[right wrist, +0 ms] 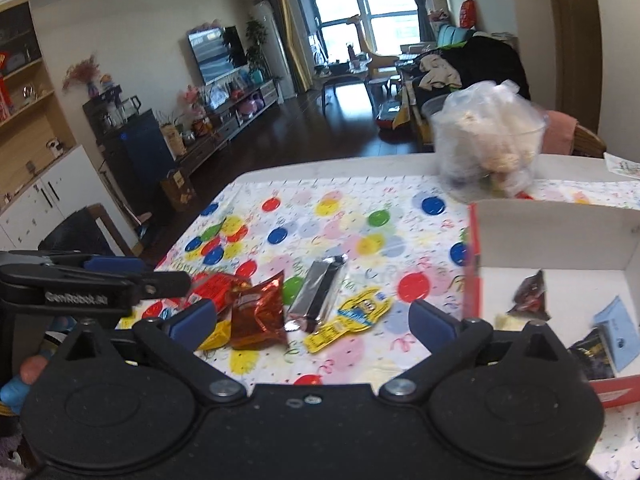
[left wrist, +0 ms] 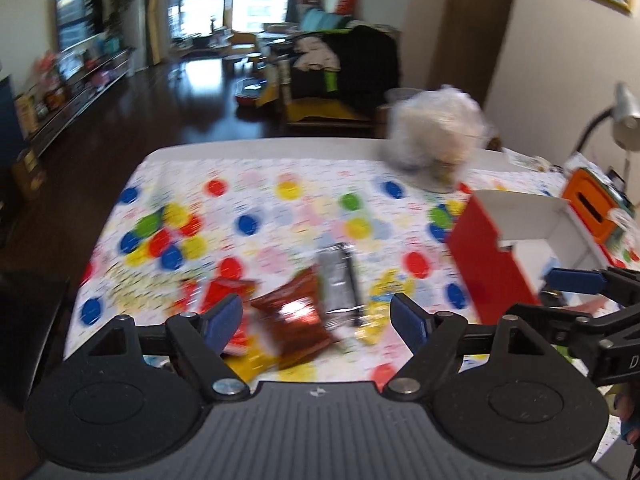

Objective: Organize snacks
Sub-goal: 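Withdraw both tools back toward the remaining snack pile, then grasp the small blue candy stick with left tool while right tool grasps red Oreo packet, then carry the blue candy and Oreo packet over the red box, then open both tools to drop the candy and Oreo packet into the box, then withdraw both tools from the box toward the remaining snacks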

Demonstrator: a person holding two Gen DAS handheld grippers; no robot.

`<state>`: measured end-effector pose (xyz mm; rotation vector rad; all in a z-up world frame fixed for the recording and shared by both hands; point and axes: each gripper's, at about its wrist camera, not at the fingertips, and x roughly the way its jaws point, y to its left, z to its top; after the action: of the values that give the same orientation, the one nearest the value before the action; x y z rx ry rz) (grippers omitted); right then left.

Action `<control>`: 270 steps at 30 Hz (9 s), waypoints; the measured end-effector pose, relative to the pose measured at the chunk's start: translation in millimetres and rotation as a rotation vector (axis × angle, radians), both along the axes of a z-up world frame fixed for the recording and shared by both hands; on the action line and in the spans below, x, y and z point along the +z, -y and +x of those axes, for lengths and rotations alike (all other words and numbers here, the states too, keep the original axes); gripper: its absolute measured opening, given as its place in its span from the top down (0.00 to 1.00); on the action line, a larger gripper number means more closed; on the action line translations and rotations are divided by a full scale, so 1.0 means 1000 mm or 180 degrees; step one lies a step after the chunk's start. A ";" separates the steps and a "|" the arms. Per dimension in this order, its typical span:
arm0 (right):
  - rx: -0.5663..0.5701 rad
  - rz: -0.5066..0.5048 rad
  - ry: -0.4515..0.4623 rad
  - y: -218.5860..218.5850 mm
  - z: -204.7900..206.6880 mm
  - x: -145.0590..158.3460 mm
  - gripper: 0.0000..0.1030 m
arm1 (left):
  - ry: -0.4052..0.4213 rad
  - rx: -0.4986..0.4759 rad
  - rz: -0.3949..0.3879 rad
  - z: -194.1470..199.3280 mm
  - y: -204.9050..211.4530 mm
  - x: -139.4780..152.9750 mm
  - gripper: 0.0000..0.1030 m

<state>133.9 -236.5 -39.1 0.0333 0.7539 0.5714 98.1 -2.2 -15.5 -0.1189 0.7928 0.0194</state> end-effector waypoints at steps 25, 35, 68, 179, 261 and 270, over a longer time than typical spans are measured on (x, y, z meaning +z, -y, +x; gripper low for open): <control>0.0358 -0.0683 -0.0264 -0.126 0.032 -0.071 0.07 | -0.0759 0.0729 0.0072 0.003 -0.148 -0.102 0.21; 0.0395 -0.0996 -0.0330 -0.158 0.049 -0.099 0.19 | -0.0922 0.0805 0.0061 0.031 -0.166 -0.131 0.23; 0.0319 -0.0912 -0.0439 -0.168 0.059 -0.113 0.63 | -0.1001 0.0732 -0.0224 0.042 -0.176 -0.142 0.89; -0.0612 -0.0957 -0.0884 0.222 0.163 -0.085 0.62 | -0.1578 -0.1072 0.0279 0.220 0.330 -0.098 0.89; 0.0012 -0.0093 -0.0274 -0.016 0.020 0.009 0.00 | -0.0126 -0.0079 -0.0041 0.009 -0.007 0.004 0.21; -0.0024 -0.0281 -0.0411 -0.064 0.030 -0.017 0.00 | -0.0303 0.0202 -0.0046 -0.001 -0.075 -0.025 0.21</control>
<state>163.8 -172.6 -56.3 -0.0086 0.9037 0.5317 97.3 72.4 -40.9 -0.1578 0.8842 0.0800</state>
